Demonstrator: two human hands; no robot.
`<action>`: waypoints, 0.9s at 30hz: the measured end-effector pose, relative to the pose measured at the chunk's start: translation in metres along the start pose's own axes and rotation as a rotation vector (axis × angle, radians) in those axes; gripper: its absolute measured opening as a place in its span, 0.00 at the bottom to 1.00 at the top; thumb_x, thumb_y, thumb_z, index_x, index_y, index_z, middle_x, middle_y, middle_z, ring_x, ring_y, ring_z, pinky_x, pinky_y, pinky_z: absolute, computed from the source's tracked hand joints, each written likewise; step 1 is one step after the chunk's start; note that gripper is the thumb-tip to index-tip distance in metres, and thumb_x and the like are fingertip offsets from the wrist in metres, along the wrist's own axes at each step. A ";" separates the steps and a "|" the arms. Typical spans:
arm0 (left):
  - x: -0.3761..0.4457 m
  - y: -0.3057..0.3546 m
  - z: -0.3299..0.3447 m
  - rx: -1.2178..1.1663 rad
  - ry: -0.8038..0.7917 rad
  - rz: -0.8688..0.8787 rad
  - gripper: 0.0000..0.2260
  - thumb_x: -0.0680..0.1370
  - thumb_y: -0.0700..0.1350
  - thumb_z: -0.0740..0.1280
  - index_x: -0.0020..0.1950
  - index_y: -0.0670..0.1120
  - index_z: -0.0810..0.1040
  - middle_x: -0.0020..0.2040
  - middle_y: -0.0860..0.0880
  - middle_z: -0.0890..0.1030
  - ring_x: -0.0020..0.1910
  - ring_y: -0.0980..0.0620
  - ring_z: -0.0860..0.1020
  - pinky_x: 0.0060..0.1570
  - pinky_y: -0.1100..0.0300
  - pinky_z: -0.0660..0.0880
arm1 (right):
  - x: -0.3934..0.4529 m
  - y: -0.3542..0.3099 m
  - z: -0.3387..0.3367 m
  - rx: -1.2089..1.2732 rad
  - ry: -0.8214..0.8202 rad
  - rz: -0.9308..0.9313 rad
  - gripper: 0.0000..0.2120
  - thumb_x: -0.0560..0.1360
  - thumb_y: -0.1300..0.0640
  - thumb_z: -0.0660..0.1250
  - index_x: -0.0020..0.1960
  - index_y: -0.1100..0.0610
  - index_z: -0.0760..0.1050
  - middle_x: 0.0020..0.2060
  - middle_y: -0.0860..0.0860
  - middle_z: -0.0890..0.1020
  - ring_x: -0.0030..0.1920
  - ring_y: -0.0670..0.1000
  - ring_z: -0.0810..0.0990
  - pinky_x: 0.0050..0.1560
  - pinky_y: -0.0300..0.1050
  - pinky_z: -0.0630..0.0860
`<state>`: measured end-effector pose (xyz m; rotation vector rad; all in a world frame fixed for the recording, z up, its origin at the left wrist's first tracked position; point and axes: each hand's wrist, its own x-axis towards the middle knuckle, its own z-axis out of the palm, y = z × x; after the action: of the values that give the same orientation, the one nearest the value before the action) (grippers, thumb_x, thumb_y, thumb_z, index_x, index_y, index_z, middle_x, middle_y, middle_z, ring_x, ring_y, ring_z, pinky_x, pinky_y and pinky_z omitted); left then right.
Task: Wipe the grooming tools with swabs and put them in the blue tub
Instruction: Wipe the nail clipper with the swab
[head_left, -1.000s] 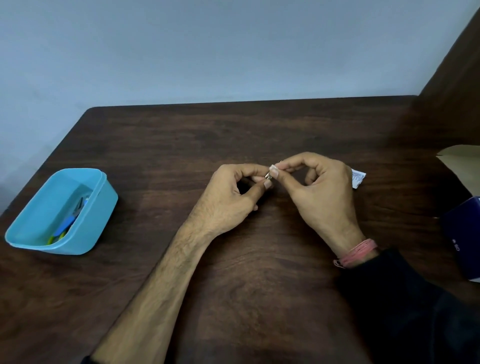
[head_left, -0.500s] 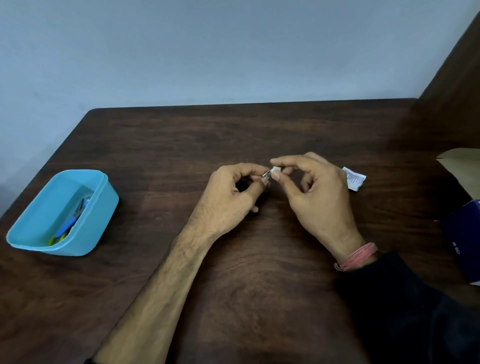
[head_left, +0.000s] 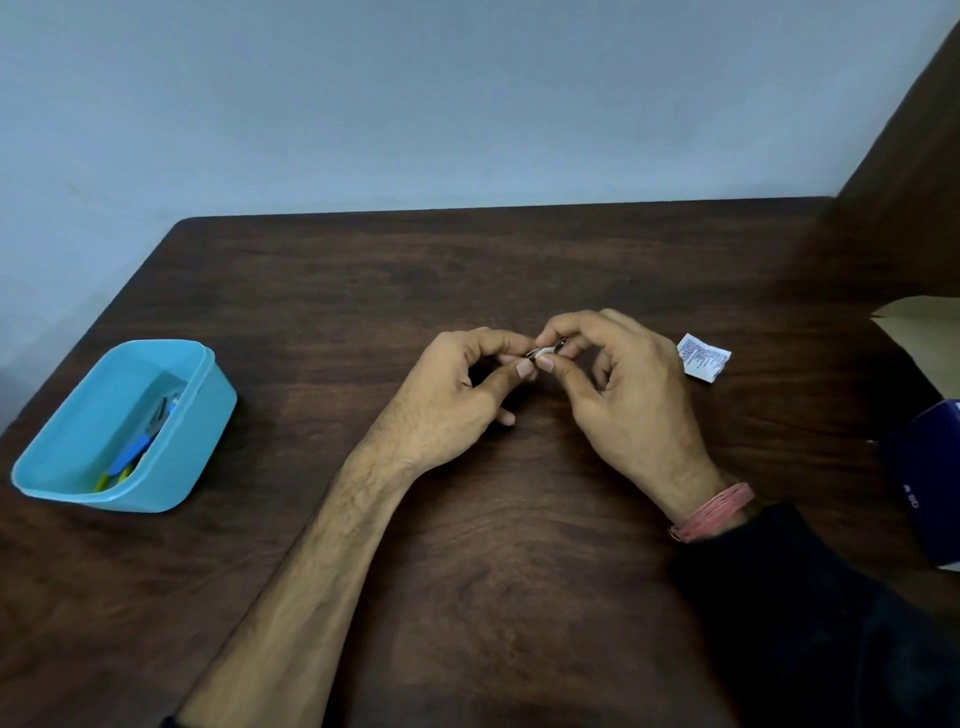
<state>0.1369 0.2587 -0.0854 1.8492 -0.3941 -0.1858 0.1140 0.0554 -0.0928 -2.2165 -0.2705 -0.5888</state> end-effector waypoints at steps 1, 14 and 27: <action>0.000 0.000 0.000 -0.001 -0.004 0.001 0.09 0.87 0.41 0.70 0.63 0.48 0.88 0.54 0.51 0.86 0.57 0.55 0.86 0.42 0.60 0.85 | 0.000 0.000 0.000 0.001 -0.001 -0.001 0.08 0.78 0.59 0.79 0.53 0.47 0.86 0.43 0.42 0.82 0.31 0.48 0.76 0.38 0.33 0.68; 0.001 0.001 0.002 -0.067 0.203 -0.024 0.08 0.88 0.42 0.69 0.60 0.47 0.88 0.51 0.47 0.83 0.46 0.58 0.84 0.37 0.52 0.87 | 0.003 0.001 -0.004 0.435 -0.119 0.066 0.08 0.84 0.63 0.73 0.57 0.52 0.81 0.47 0.46 0.83 0.31 0.47 0.74 0.35 0.43 0.73; -0.002 0.009 0.004 -0.041 0.090 -0.021 0.09 0.85 0.45 0.73 0.65 0.52 0.87 0.46 0.52 0.89 0.43 0.58 0.84 0.37 0.58 0.85 | 0.005 0.003 -0.006 0.509 -0.080 0.190 0.08 0.88 0.63 0.67 0.56 0.54 0.84 0.49 0.50 0.77 0.32 0.46 0.75 0.29 0.40 0.74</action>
<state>0.1321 0.2532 -0.0786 1.8148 -0.3066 -0.1240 0.1180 0.0488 -0.0888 -1.7483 -0.2185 -0.2862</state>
